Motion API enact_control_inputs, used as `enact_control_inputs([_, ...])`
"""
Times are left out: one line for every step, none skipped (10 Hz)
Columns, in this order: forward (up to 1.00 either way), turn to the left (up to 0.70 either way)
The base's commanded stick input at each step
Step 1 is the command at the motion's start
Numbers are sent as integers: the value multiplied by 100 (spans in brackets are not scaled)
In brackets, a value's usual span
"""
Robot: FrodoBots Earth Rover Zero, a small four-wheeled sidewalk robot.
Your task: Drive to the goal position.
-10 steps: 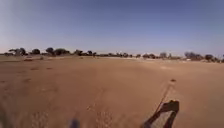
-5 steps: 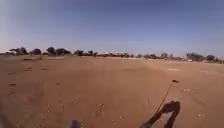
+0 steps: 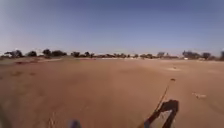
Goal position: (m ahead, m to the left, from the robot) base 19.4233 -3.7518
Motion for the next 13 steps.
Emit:
enact_control_inputs([100, 0])
enact_control_inputs([100, 0])
enact_control_inputs([100, 0])
enact_control_inputs([100, 0])
enact_control_inputs([100, 0])
enact_control_inputs([100, 0])
enact_control_inputs([100, 0])
enact_control_inputs([100, 0])
enact_control_inputs([100, 0])
enact_control_inputs([100, 0])
enact_control_inputs([100, 0])
enact_control_inputs([100, 0])
enact_control_inputs([100, 0])
